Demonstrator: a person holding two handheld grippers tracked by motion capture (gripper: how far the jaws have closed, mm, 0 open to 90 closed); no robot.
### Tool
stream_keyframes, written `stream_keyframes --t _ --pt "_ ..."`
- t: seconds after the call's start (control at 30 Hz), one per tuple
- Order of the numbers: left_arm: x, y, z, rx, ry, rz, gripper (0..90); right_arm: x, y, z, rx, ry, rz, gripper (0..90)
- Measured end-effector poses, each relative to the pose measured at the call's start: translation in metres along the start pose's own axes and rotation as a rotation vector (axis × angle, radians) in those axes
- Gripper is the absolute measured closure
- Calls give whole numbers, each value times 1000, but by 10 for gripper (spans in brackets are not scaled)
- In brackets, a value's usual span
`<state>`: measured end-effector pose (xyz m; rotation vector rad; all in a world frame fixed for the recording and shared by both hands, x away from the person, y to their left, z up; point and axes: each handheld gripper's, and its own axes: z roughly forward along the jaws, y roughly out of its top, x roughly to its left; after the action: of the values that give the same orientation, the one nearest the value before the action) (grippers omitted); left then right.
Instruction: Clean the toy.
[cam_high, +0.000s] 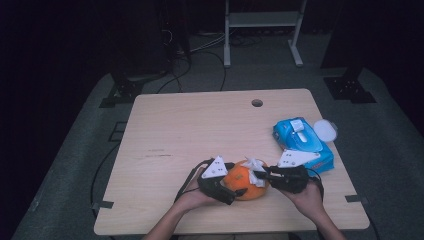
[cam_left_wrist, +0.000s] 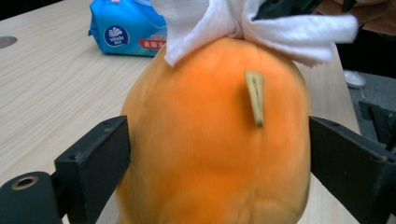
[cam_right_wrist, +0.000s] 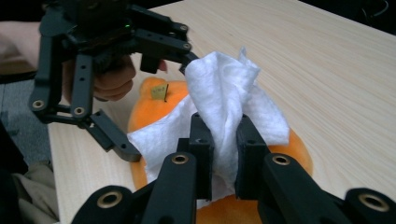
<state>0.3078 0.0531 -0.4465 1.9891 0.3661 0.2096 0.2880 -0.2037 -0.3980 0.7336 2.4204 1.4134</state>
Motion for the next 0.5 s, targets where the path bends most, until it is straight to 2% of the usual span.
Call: stream_keyframes --t 0.07,0.13,0.17,0.23,0.33,0.4,0.5 --pt "-3 0 2 11 4 12 91 -5 -3 -1 -5 14 37 796" --pt "-8 4 0 28 31 48 182 -3 -3 -1 -7 15 44 796" --pt "-9 6 -2 30 34 52 238 -1 -2 -1 -13 17 38 796" --pt "-10 12 -5 37 24 48 286 6 2 -1 -31 43 26 796" --pt "-11 21 -14 42 -6 56 300 15 9 -1 -49 65 -8 795" --pt "-10 22 -19 53 -6 61 307 13 8 -3 -49 67 -5 796" --pt "-6 19 -19 63 -6 36 310 2 -2 2 5 14 9 795"
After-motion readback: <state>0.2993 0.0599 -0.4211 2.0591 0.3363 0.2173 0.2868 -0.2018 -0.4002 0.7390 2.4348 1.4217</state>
